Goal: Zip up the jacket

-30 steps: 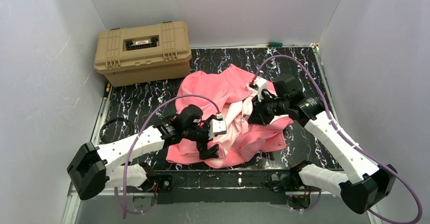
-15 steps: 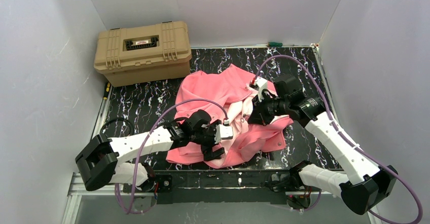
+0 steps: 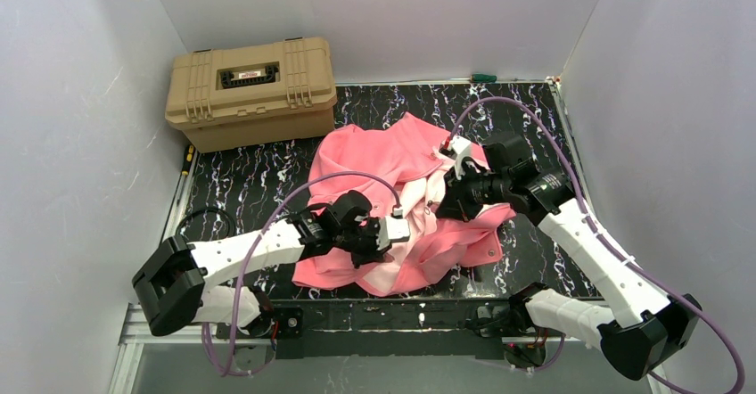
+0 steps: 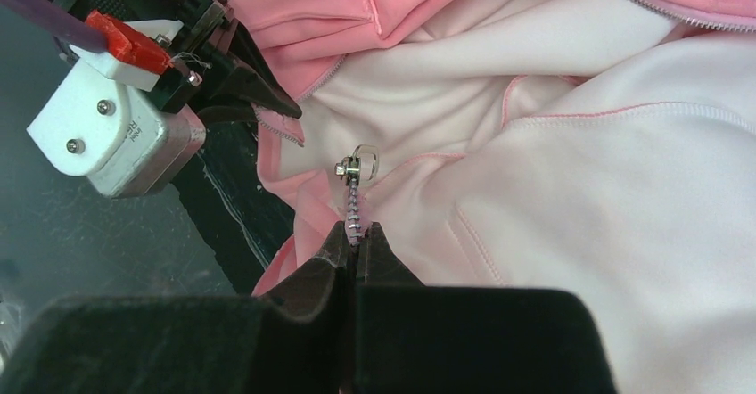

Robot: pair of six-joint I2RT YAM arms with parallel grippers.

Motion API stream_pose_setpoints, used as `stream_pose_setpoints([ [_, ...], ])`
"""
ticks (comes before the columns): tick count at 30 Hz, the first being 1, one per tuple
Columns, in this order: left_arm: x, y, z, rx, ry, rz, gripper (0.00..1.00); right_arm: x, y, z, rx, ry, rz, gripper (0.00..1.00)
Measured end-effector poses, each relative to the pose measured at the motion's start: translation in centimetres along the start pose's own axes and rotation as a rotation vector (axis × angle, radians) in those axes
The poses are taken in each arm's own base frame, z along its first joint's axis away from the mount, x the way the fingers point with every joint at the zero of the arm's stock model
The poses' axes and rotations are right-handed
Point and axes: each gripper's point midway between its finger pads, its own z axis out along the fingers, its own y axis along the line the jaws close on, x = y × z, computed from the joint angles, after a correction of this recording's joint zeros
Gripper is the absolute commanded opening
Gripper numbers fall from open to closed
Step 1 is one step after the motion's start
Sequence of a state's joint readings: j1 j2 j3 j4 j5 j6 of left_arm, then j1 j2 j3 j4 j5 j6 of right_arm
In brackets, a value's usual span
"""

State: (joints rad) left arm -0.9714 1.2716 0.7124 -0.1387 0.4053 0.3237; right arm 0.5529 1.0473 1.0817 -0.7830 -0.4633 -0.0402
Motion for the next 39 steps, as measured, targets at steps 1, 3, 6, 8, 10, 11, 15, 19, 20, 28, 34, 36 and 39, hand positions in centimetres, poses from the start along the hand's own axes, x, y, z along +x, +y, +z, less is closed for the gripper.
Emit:
stream_pose_setpoints([
  [1,-0.1,0.0,-0.2,0.004,0.004,-0.005,0.00,0.0,0.1,0.0,-0.005,0.001,0.001,0.01],
  [3,-0.8,0.0,-0.9,0.026,0.007,-0.007,0.00,0.0,0.2,0.1,-0.015,0.004,0.002,0.01],
  [6,-2.1,0.7,-2.4,0.042,-0.005,-0.020,0.00,0.2,0.5,0.5,-0.032,0.020,0.000,0.01],
  [8,-3.8,1.8,-4.4,0.048,-0.027,-0.016,0.00,0.7,1.2,1.1,-0.053,0.049,-0.018,0.01],
  [10,-6.0,3.2,-6.8,0.042,-0.059,0.010,0.00,1.4,2.8,2.1,-0.096,0.096,-0.058,0.01],
  [11,-7.5,3.9,-8.5,0.037,-0.080,0.043,0.00,1.8,3.6,2.6,-0.119,0.121,-0.078,0.01],
  [15,-11.8,5.1,-13.5,0.036,-0.116,0.185,0.00,2.1,5.7,3.4,-0.184,0.161,-0.138,0.01],
  [19,-13.2,3.0,-16.4,0.113,-0.116,0.291,0.00,0.2,6.9,2.6,-0.219,0.115,-0.169,0.01],
  [20,-13.2,2.4,-16.8,0.134,-0.113,0.301,0.00,-0.3,7.2,2.3,-0.230,0.101,-0.177,0.01],
  [28,-12.2,-0.3,-16.1,0.254,-0.065,0.334,0.06,-1.6,8.1,0.9,-0.241,0.085,-0.207,0.01],
  [34,-7.6,-1.5,-12.2,0.337,0.036,0.291,0.18,-0.5,6.8,0.5,-0.160,0.111,-0.193,0.01],
  [36,-5.2,-1.3,-10.5,0.345,0.090,0.262,0.21,0.0,6.4,0.1,-0.134,0.105,-0.186,0.01],
  [39,-1.0,-0.5,-7.4,0.294,0.185,0.190,0.26,0.7,6.0,-0.4,-0.096,0.094,-0.174,0.01],
])
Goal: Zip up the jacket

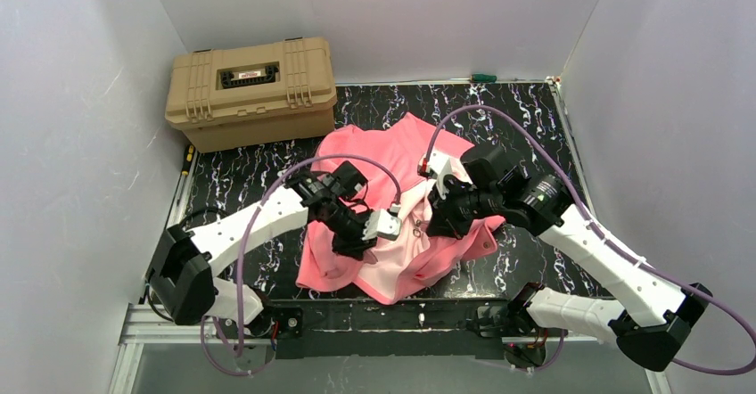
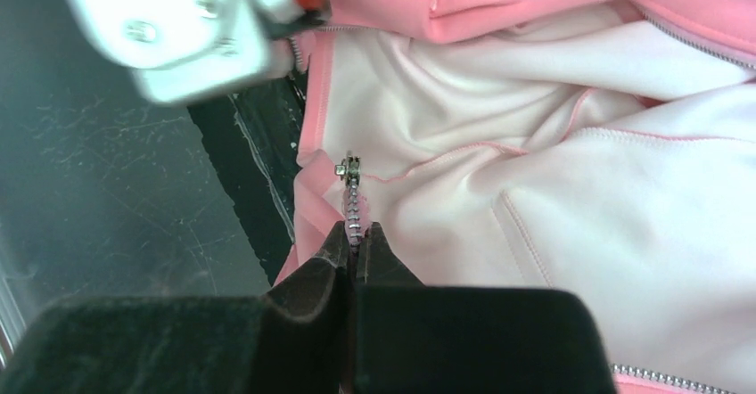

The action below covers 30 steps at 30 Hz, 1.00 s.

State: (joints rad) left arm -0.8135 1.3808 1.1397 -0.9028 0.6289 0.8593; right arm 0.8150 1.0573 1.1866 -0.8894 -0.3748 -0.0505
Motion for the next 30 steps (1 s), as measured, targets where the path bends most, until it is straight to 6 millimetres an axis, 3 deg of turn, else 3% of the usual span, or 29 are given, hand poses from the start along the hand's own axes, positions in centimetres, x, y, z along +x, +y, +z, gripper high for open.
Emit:
stream_pose_setpoints([
  [2,2.1,0.7,1.8,-0.047,0.036,-0.083,0.35,0.2,-0.2,-0.2,0.022,-0.003,0.006,0.01],
  [3,2.7,1.1,2.5,-0.072,0.039,-0.128,0.48,0.2,-0.4,-0.3,0.033,-0.005,0.008,0.01],
  [5,3.4,1.7,3.6,-0.125,0.024,-0.233,0.56,0.2,-0.6,-0.3,0.048,-0.006,0.015,0.01],
  [11,2.0,2.3,4.0,-0.241,-0.150,-0.460,0.59,0.8,-1.3,-0.1,0.081,0.010,0.026,0.01],
  [19,-0.3,2.9,3.9,-0.272,-0.316,-0.694,0.59,0.8,-1.4,-0.2,0.089,0.009,0.028,0.01],
  [25,-0.4,2.6,3.5,-0.300,-0.378,-0.828,0.56,0.8,-1.4,-0.2,0.093,0.010,0.028,0.01],
  [30,-0.1,2.2,2.9,-0.331,-0.410,-0.851,0.61,0.8,-1.5,-0.2,0.096,0.010,0.027,0.01],
])
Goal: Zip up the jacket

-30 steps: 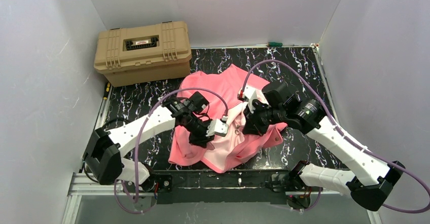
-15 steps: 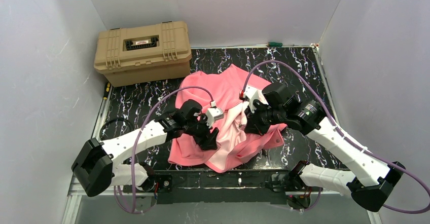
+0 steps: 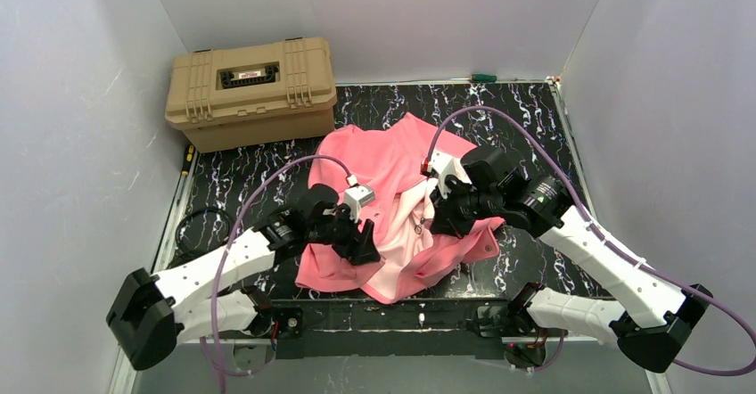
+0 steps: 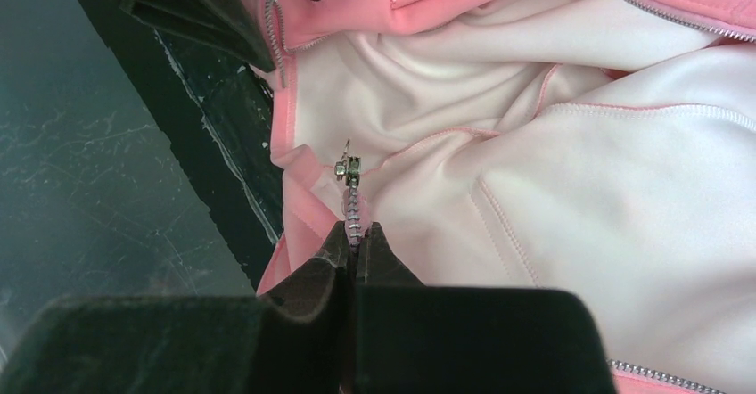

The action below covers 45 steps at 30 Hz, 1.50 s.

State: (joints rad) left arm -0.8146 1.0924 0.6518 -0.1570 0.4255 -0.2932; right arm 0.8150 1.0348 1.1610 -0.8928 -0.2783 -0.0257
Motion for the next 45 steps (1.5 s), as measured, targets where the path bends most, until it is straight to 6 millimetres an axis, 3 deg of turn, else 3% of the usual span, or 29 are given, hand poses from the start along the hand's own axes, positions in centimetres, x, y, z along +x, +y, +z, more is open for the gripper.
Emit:
stream_pose_setpoints([
  [5,-0.7,-1.0,-1.4,0.032,-0.077,0.059,0.71,0.1,-0.1,0.1,0.004,0.004,0.001,0.01],
  [13,-0.3,-0.7,-0.7,0.050,-0.077,0.088,0.81,0.4,-0.4,0.4,0.014,0.024,0.007,0.01],
  [14,-0.2,-0.7,-0.7,0.050,-0.074,0.094,0.95,0.5,-0.4,0.4,0.014,0.025,0.008,0.01],
  [15,0.0,-0.6,-0.8,0.049,-0.069,0.105,0.98,0.5,-0.4,0.4,0.015,0.027,0.009,0.01],
  [18,0.4,-0.7,-1.6,0.051,-0.068,0.150,0.98,0.8,-0.4,0.4,0.014,0.037,0.012,0.01],
  [22,-0.9,-1.9,-3.4,0.092,-0.143,0.234,0.98,0.9,-0.4,0.3,0.014,0.041,0.013,0.01],
  [28,-2.0,-3.0,-4.5,0.145,-0.161,0.240,0.98,0.9,-0.4,0.4,0.013,0.042,0.013,0.01],
  [45,3.7,-1.6,-2.9,0.101,-0.024,0.233,0.98,1.2,-0.9,1.5,0.011,0.085,-0.002,0.01],
])
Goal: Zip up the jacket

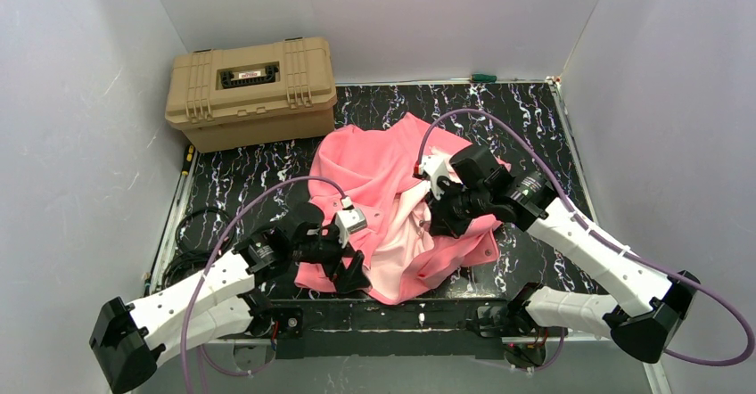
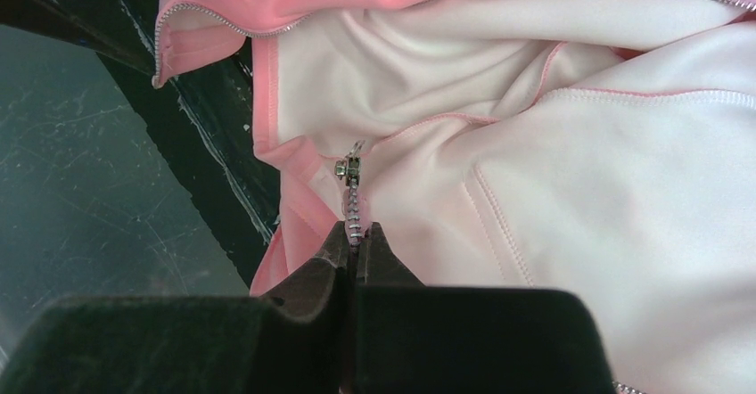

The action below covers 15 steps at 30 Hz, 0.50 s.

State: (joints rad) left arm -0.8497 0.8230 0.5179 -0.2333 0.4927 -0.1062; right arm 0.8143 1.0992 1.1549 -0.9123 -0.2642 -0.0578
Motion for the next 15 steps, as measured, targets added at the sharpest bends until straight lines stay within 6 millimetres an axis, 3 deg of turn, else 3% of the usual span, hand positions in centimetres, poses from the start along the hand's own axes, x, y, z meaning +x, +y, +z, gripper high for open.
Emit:
stream_pose_setpoints([
  [9,0.1,1.3,1.4,-0.060,0.019,0.027,0.99,-0.1,-0.2,0.2,0.002,0.000,0.002,0.01],
  [12,-0.2,1.2,1.3,-0.057,0.003,0.044,0.99,1.0,-0.4,0.8,0.001,0.025,0.014,0.01],
  [15,-0.7,1.1,1.1,-0.054,-0.018,0.065,0.87,0.9,-0.7,0.9,0.005,0.026,0.017,0.01],
])
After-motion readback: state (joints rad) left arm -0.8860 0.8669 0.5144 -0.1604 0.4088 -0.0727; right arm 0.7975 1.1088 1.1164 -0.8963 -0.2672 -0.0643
